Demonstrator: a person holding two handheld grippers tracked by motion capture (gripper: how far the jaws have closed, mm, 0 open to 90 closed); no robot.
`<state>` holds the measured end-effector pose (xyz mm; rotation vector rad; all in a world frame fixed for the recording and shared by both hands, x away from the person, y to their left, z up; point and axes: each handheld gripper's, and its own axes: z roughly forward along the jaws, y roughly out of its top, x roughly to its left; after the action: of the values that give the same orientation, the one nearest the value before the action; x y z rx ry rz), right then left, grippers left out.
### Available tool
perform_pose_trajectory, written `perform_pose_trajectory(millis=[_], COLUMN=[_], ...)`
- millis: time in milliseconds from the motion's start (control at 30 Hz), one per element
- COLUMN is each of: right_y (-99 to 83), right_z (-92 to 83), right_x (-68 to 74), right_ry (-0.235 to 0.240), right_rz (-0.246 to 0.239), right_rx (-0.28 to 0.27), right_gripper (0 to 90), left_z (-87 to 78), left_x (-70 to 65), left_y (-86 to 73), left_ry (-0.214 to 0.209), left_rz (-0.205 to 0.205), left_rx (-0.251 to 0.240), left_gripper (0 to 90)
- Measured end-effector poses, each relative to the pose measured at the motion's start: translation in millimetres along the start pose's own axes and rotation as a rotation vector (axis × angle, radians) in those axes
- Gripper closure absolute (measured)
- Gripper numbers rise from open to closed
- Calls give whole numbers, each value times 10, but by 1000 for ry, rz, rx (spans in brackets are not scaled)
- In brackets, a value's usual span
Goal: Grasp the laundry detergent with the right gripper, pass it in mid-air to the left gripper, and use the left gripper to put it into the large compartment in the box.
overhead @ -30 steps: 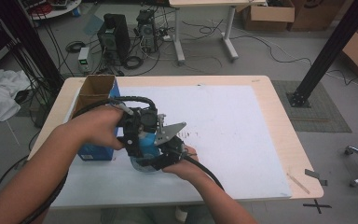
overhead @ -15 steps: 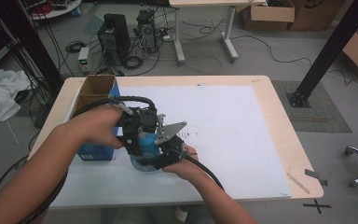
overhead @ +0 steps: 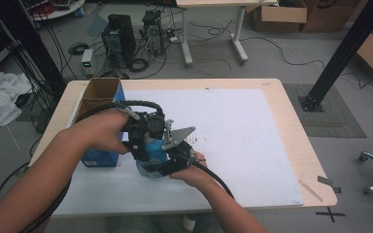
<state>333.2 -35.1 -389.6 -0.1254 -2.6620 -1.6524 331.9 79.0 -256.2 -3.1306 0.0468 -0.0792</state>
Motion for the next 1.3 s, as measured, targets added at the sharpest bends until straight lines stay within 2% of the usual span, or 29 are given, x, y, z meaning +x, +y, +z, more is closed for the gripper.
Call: perform_pose_trajectory(millis=[400, 667, 800, 967, 1200, 1300], right_y=[-2, 4, 6, -9, -30, -34], right_z=[9, 22, 23, 9, -19, -36], right_x=[-3, 13, 20, 15, 31, 35], right_ry=[-2, -4, 2, 5, 3, 13], right_rz=[-14, -22, -14, -27, -24, -4], right_rx=[-9, -5, -2, -24, -49, -61], right_gripper=[444, 444, 442, 435, 423, 402], left_z=[7, -1, -7, -20, -49, -72], left_x=[-2, -15, -20, -28, -34, -30], left_y=[0, 2, 14, 10, 28, 35], left_ry=[-1, -6, -9, -9, -12, -19], left_rz=[9, 17, 8, -7, -13, -27], left_rx=[-5, 9, 28, 13, 18, 16], left_gripper=[371, 386, 388, 391, 392, 392])
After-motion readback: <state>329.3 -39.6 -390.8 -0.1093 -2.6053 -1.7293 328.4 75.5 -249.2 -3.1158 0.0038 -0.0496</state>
